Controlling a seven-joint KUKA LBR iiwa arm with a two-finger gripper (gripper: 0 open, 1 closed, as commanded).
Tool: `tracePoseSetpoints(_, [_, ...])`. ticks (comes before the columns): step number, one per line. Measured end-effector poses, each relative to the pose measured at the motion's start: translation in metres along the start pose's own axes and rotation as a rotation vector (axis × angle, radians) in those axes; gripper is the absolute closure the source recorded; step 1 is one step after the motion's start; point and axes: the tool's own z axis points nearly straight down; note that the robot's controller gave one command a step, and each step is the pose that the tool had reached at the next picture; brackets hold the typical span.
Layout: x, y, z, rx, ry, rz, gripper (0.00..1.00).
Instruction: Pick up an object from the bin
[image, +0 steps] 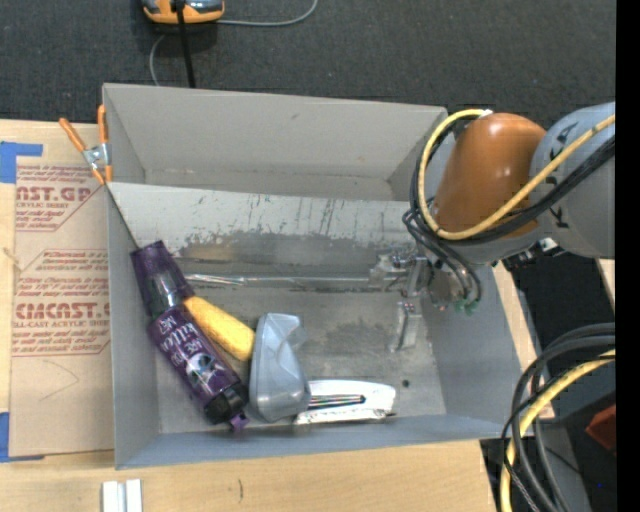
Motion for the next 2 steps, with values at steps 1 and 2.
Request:
tracePoseSetpoints(1, [-0.002, 0.0, -0.005, 0.001, -0.008, 0.0, 0.0])
tracePoseSetpoints(2, [0.034, 0.023, 0.05, 0.001, -0.008, -0.081, 0.0])
